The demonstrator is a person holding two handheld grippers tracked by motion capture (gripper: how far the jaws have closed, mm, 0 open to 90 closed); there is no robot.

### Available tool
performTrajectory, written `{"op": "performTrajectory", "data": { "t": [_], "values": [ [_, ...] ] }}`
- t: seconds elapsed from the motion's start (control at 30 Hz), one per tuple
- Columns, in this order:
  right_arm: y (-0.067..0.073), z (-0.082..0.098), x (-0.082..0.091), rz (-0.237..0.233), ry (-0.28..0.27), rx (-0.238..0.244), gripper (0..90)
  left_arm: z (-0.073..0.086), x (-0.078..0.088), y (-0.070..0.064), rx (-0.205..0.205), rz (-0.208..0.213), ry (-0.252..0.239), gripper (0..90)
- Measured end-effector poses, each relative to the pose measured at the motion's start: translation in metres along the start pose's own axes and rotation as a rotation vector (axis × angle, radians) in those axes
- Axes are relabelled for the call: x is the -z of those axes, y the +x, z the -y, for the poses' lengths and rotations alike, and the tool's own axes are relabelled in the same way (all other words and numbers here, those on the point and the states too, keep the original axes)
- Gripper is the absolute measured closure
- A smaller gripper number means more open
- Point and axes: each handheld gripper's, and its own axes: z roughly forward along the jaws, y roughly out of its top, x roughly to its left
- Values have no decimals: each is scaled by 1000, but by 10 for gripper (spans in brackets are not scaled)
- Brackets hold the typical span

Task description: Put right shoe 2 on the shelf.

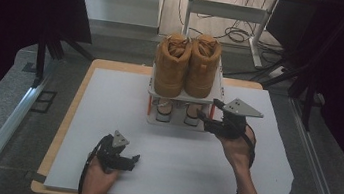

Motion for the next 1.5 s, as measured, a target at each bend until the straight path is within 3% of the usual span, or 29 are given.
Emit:
{"op": "performTrajectory", "data": {
  "t": [0.37,0.67,1.07,1.5],
  "values": [
    [-2,7,13,34,22,6,137,0,0,0,3,0,-2,134],
    [-11,19,26,70,40,1,104,0,0,0,3,-1,-2,134],
    [-21,39,36,85,78,-13,35,0,0,0,2,-1,-2,134],
    [-30,67,49,97,113,-48,22,0,0,0,4,-1,-2,134]
  ]
}}
